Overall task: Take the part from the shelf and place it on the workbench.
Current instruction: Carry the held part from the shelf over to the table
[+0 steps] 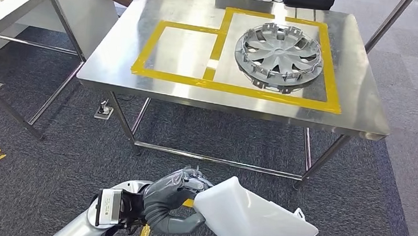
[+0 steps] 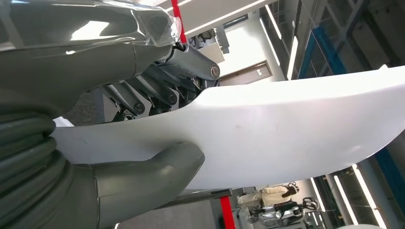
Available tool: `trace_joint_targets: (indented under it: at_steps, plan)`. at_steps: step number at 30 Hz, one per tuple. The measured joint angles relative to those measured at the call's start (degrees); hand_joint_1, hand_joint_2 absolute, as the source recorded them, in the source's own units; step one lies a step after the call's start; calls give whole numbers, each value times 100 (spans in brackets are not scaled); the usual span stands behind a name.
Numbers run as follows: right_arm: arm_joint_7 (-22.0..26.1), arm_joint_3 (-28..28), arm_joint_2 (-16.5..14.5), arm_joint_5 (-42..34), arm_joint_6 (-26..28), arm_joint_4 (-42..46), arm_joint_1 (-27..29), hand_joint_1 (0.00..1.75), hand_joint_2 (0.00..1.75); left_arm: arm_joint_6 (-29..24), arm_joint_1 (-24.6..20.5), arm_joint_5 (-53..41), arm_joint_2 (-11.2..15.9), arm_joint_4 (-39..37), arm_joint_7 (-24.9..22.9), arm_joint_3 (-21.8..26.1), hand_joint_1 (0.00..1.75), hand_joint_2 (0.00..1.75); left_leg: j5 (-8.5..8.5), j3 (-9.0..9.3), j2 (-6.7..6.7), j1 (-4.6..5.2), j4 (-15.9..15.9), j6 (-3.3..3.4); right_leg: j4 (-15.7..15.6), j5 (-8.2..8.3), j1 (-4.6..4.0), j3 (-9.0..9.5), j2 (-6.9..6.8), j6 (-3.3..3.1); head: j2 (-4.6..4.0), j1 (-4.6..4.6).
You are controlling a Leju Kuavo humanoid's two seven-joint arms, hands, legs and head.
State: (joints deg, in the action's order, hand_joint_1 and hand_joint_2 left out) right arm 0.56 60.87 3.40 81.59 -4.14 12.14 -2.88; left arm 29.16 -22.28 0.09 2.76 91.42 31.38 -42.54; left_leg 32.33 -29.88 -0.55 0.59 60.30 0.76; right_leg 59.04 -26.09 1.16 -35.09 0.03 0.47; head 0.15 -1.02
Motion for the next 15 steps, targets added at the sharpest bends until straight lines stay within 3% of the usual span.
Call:
trace_joint_targets:
  at_steps: [2,4,5,6,8,9,11,12,15]
  plan:
    - [61,0,-11,1,5,-1,-19,0,0,22,-53,0,7,-54,56,-10,175,175,214,-368,8,-20,604,-72,-15,-41,19,54,4,-44,0,-15]
    - [141,0,-18,8,1,-1,-26,0,0,4,-88,0,22,-141,112,-25,175,175,483,-846,17,-44,1275,-126,-15,-87,24,86,6,-58,0,-21]
    - [164,0,-22,13,-4,-1,-24,0,0,-18,-93,0,33,-181,141,-35,175,175,495,-994,20,-51,1411,-134,-15,-111,25,112,7,-56,0,-21]
    - [178,0,-26,15,-9,-1,-22,0,0,-44,-94,-1,43,-211,173,-45,175,175,379,-1034,22,-55,1338,-132,-15,-138,25,148,10,-51,0,-21]
    - [195,0,-33,16,-9,-1,-21,0,0,-81,-101,-5,63,-238,236,-68,175,175,-131,-809,26,-56,635,-98,-18,-198,25,238,15,-31,0,-20]
    - [204,0,-39,16,-8,-1,-22,0,0,-89,-109,-9,72,-244,259,-76,175,175,-307,-661,30,-44,257,-75,-20,-225,20,274,18,-13,0,-17]
    - [235,0,-48,15,6,-2,-29,0,0,-93,-132,-24,86,-248,285,-90,175,175,-376,-491,33,-16,-145,-21,-29,-269,14,296,20,45,0,-17]
    - [258,0,-51,14,16,-3,-30,0,0,-96,-142,-32,91,-247,289,-97,175,175,-329,-470,29,-2,-162,5,-35,-288,11,303,19,81,0,-15]
    - [344,-1,-50,8,43,-4,-48,0,0,-118,-196,-36,67,-202,235,-126,175,175,-410,-346,34,-34,-229,101,36,-386,11,343,10,178,0,-4]
